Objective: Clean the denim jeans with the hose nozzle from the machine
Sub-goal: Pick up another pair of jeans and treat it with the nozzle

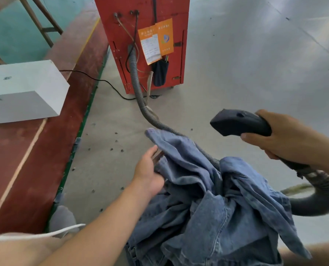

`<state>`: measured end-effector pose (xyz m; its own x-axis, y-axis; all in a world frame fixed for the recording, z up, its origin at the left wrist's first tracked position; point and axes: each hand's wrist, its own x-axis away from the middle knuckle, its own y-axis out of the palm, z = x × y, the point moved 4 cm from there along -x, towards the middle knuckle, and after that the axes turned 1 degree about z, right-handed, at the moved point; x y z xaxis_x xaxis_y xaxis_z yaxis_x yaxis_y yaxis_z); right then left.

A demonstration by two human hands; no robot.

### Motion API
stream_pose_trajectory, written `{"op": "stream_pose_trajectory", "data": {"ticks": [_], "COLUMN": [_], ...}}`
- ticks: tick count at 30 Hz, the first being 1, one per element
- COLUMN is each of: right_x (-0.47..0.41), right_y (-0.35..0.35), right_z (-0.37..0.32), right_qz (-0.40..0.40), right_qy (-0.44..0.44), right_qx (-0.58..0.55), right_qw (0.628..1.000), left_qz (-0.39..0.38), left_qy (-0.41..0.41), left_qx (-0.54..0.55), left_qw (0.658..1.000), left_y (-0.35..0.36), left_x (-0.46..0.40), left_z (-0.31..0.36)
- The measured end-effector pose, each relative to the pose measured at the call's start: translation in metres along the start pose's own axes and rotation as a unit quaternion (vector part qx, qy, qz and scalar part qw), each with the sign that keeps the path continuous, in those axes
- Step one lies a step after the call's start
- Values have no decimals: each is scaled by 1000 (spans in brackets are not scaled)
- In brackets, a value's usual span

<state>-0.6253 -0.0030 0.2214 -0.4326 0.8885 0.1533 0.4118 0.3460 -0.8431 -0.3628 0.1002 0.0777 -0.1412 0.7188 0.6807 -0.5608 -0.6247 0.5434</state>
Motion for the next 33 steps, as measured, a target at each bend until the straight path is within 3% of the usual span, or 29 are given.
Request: {"op": "stream_pose_trajectory", "data": {"ticks": [4,7,12,16,22,29,33], "right_x": [10,12,11,13,14,14,27], "right_y": [19,29,27,22,44,15,-9], "right_z": [-9,-9,-13,-17,-32,-32,-20], "right_qz": [-65,-90,-100,-123,-156,-34,-35], "right_qy": [-22,-32,-54,-69,-90,-52,-10], "right_qx": [33,74,64,44,62,40,37], "right_qw": [997,993,991,989,982,997,999], "left_qz": [-18,-27,-141,-124,-258,-178,-123], "left_qy": [-113,-81,-42,-25,-23,62,167], "left_qx": [122,177,57,-9,-44,-80,-169], "left_qw": [986,981,987,992,965,979,964], "left_y": [-8,-9,3,2,14,19,30], "left_x": [2,2,5,5,25,31,36], "left_z": [-7,-13,-16,-19,-41,-56,-56]}}
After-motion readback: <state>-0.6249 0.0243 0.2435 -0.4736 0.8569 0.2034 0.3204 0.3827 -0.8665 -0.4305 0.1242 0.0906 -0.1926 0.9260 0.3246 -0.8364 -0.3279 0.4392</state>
